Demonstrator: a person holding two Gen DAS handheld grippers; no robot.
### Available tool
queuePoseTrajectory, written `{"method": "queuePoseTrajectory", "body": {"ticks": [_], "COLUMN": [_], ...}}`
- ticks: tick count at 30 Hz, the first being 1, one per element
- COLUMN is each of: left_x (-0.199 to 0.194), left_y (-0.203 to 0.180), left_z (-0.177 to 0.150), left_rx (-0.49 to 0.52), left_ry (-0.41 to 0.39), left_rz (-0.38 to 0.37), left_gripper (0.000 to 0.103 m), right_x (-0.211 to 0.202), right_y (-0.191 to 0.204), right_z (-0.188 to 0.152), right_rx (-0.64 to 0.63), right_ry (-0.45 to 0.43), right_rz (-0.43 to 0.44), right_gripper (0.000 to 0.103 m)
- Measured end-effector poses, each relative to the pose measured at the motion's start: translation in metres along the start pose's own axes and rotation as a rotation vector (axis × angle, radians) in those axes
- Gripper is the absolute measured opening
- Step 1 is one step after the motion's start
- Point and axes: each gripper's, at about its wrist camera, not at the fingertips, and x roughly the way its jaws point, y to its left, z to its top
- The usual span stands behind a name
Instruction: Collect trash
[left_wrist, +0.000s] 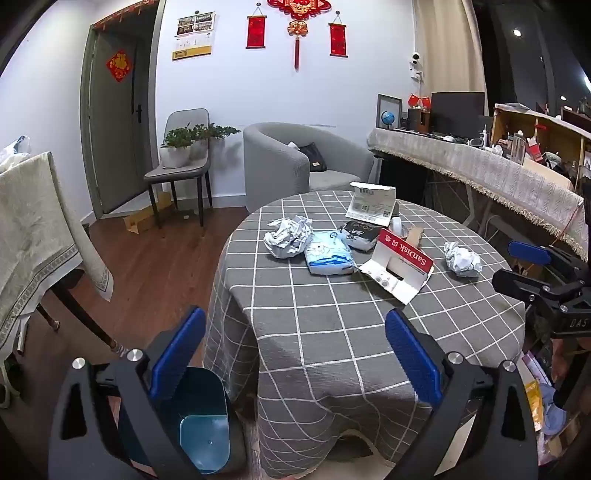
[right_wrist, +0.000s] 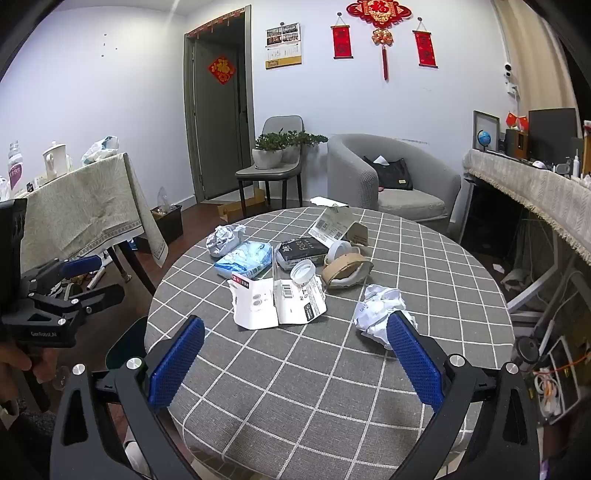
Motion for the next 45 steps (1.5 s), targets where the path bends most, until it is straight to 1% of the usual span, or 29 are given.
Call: {"method": "queuePoseTrajectory", "body": {"ticks": [2,7,9,15,18,20,21,23,24,29,33,36,38,45], "left_x": [0.001,0.005,0.005,0.003,0.004,0.005,0.009,0.008,0.008,0.007,0.008,0.01,0.01,0.015], "left_y": [-0.002,-0.004,-0.003,-0.006,-0.01,-0.012,-0.009,-0.009,-0.008,-0.004,-0.002,-0.001,-0.002,0.002], "left_z": [0.0,-0.001,-0.001,-0.005,-0.007,-0.007,-0.005,-0.005,-0.003,0.0,0.002,0.003,0.003,0.008], "left_rx": [0.011,0.004,0.001,0.01,0.018,0.02,0.044,0.034,0.03,-0.006,-0.018,-0.044,-0.032,-0.006], "left_ry": [0.002,0.018,0.012,-0.002,0.008,0.02,0.049,0.045,0.066,0.04,0.055,0.055,0.033,0.025], "left_rz": [0.011,-0.002,-0.02,-0.03,-0.024,-0.007,0.012,-0.004,-0.002,0.008,0.011,-0.018,-0.022,-0.025], "left_gripper": [0.099,0.099,0.099,0.099,0.099,0.099,0.099,0.099,0.099,0.099,0.099,0.099,0.099,0.098], "right_x": [0.0,0.0,0.0,0.0,0.0,0.0,0.0,0.0,0.0,0.0,0.002,0.005,0.007,0.016], "right_y": [0.0,0.0,-0.001,-0.001,-0.001,0.0,-0.001,-0.001,0.0,-0.004,-0.008,-0.008,-0.007,-0.012], "right_z": [0.0,0.001,0.0,0.0,0.0,0.0,0.0,0.0,0.001,0.006,0.007,0.005,0.006,0.012], "right_rx": [-0.001,0.0,-0.001,0.0,0.0,0.001,0.0,-0.001,-0.003,0.004,0.014,0.018,0.02,0.039], "right_ry": [0.001,0.0,0.0,0.001,0.0,0.001,0.001,0.001,0.003,-0.001,0.001,0.008,0.012,-0.012], "right_rz": [-0.001,0.0,0.0,0.001,0.0,0.0,0.0,0.0,-0.001,-0.006,-0.01,-0.012,-0.018,-0.05], "right_gripper": [0.1,0.1,0.1,0.1,0.1,0.1,0.1,0.1,0.1,0.1,0.1,0.1,0.1,0.1]}}
